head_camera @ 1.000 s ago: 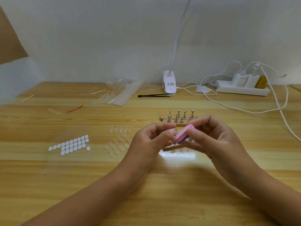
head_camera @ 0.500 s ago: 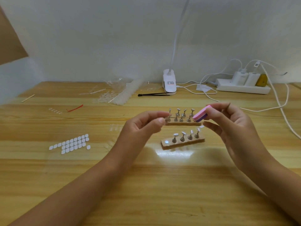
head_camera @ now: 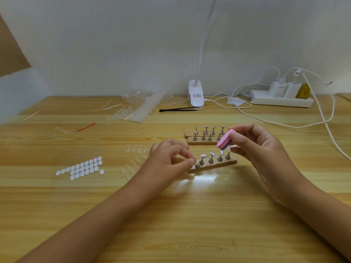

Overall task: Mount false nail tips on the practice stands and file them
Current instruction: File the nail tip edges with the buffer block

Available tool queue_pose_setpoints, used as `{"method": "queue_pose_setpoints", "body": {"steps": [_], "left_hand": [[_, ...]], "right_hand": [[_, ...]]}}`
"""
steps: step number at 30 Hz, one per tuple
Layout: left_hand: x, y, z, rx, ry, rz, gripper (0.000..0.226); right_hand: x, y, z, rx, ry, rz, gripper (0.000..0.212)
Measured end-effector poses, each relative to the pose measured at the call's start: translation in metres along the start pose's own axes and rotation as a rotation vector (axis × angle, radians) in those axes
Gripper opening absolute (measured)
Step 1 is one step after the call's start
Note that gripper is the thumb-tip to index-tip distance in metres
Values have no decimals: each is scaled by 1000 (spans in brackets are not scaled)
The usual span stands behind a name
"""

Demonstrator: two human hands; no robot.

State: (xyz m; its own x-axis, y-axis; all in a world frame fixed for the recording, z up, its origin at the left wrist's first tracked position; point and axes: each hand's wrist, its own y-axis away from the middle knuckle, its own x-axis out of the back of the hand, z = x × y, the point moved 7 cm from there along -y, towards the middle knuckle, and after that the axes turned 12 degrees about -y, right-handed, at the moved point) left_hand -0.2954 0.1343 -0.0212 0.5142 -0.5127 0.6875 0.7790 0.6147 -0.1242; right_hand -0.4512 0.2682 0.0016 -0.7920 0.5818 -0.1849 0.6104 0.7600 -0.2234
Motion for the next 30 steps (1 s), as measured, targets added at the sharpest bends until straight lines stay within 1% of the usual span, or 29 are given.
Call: {"method": "queue_pose_setpoints", "body": {"steps": [7, 13, 17, 23, 28, 29, 30], "left_hand": [[-3, -3, -2, 41, 36, 33, 11], [-4, -4, -2, 26, 47, 59, 8], [4, -3, -1, 8, 56, 62, 7], [8, -5, -6, 34, 52, 59, 8], [3, -6, 2, -11, 33, 58, 4], [4, -6, 3, -22, 13, 74, 11], [5, -6, 5, -40, -40, 97, 22]], "right_hand": [[0, 0, 2, -1, 22, -6, 40], [1, 0, 3, 2, 31, -7, 38], [3, -1, 2, 11, 27, 6, 41], [4, -2, 4, 13, 21, 11, 39], [3, -2, 5, 11, 29, 2, 37], [3, -2, 5, 10, 30, 4, 37], [2, -2, 5, 10, 28, 7, 37]]}}
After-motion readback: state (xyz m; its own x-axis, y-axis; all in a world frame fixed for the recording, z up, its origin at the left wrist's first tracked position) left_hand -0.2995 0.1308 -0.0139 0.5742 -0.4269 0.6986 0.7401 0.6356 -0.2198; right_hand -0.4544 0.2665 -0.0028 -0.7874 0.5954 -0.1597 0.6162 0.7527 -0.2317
